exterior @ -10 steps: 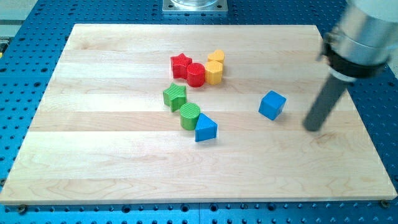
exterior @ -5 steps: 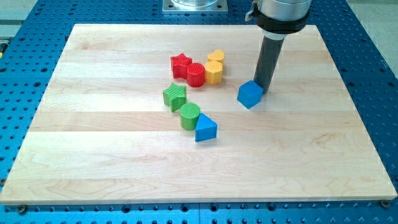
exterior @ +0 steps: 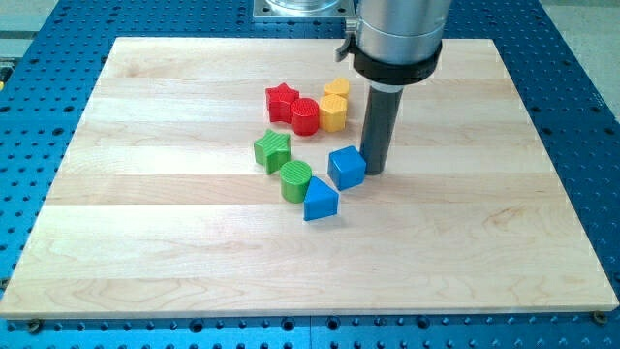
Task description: Place the cube closely to the triangle
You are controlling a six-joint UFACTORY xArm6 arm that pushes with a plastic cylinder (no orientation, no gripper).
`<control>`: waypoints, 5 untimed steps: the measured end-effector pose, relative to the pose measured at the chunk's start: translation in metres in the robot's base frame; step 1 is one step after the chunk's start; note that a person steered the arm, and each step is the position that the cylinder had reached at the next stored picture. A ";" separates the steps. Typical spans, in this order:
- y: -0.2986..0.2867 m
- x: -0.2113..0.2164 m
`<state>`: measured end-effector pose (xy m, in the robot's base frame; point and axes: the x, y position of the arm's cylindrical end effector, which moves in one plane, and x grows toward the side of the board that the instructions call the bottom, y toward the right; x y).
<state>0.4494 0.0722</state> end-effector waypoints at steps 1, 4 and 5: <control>-0.002 -0.003; -0.014 -0.047; -0.026 -0.040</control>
